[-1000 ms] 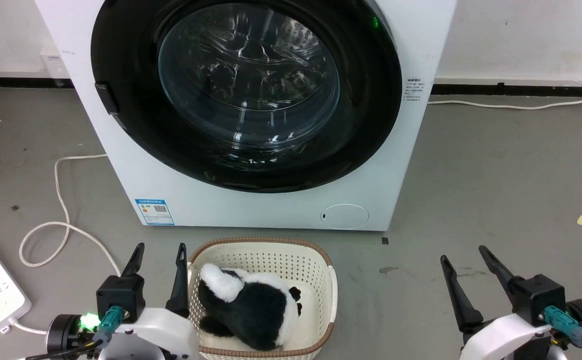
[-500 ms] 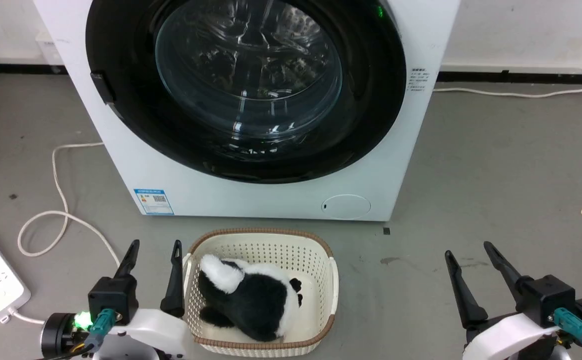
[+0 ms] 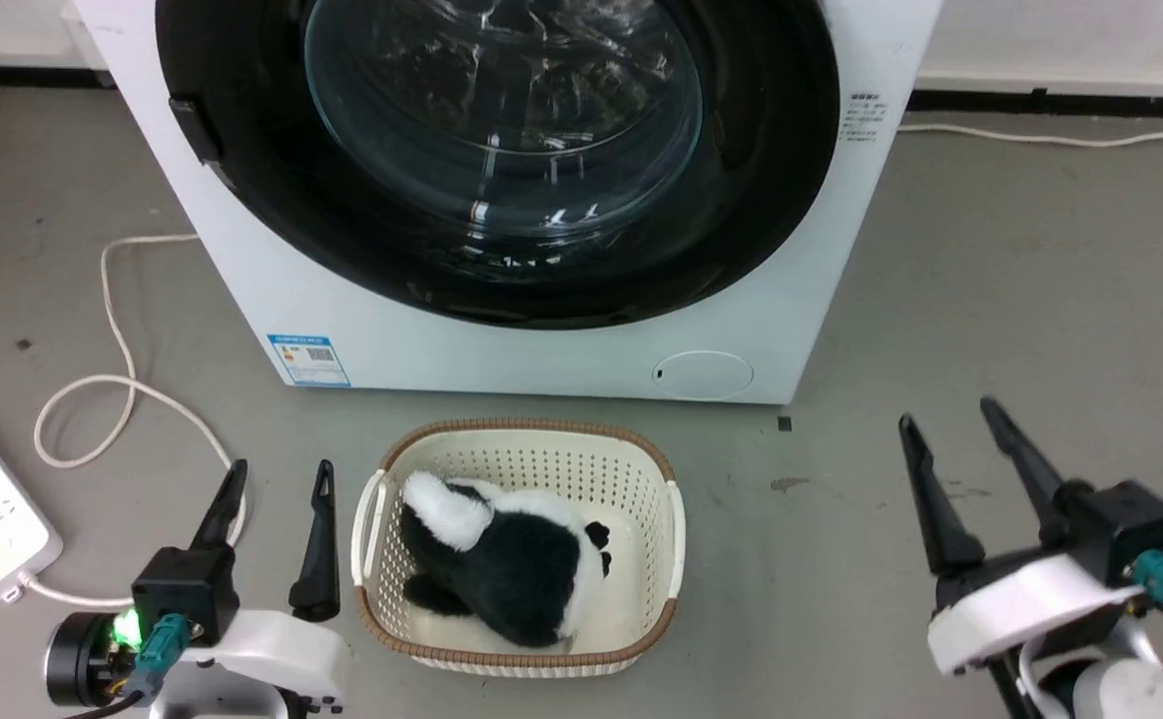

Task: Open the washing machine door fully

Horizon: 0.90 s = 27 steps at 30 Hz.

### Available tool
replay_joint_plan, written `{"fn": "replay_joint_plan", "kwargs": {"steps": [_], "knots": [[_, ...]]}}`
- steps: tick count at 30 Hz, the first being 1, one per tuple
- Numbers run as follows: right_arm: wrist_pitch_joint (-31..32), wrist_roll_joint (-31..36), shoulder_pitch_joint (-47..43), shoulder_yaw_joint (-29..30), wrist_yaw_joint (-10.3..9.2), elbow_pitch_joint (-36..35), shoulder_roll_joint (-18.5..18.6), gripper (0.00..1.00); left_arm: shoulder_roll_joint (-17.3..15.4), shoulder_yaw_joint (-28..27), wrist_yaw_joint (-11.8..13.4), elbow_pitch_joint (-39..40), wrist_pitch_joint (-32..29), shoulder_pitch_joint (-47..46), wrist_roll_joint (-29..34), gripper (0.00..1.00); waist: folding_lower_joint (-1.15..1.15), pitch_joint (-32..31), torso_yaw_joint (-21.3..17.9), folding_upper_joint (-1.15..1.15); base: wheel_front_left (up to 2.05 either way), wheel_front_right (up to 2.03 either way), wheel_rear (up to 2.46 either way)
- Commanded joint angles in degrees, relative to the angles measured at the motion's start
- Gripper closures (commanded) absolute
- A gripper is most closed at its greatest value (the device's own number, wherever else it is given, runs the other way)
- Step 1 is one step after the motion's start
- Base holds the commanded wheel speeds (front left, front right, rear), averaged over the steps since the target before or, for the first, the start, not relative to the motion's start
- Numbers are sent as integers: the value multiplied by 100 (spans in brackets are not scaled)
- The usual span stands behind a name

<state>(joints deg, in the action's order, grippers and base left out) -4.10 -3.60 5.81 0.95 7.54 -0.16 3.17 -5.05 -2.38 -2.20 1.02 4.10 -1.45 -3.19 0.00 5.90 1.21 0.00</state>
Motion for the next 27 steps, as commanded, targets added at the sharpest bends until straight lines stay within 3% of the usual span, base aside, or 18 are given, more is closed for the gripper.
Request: {"fn": "replay_joint_plan", "kwargs": {"steps": [1, 4, 5, 7, 20, 27], "knots": [[-35, -60, 135, 21, -2, 20, -9, 0, -56, -15, -18, 42, 55, -94, -28, 0, 0, 30, 11, 0, 0, 0, 0], [-35, -185, 289, 70, -2, 50, -10, 0, -94, -17, -36, 69, 91, -116, -48, 0, 0, 96, 31, 0, 0, 0, 0], [-34, -225, 336, 85, -2, 63, -10, 37, -106, -19, -42, 78, 103, -124, -54, 0, 0, 117, 37, 0, 0, 0, 0], [-35, -331, 428, 113, -2, 98, -10, 100, -127, -29, -54, 96, 127, -136, -70, 0, 0, 159, 46, 0, 0, 0, 0], [-60, -1661, 1232, 336, -2, 739, -14, 100, -301, -139, -130, 172, 283, -178, -203, 0, 0, 467, 53, 0, 0, 0, 0], [120, -2615, 2183, 387, -3, 1573, -16, 100, -474, -226, -184, 209, 390, -248, -332, 0, 0, 782, 93, 0, 0, 0, 0]]}}
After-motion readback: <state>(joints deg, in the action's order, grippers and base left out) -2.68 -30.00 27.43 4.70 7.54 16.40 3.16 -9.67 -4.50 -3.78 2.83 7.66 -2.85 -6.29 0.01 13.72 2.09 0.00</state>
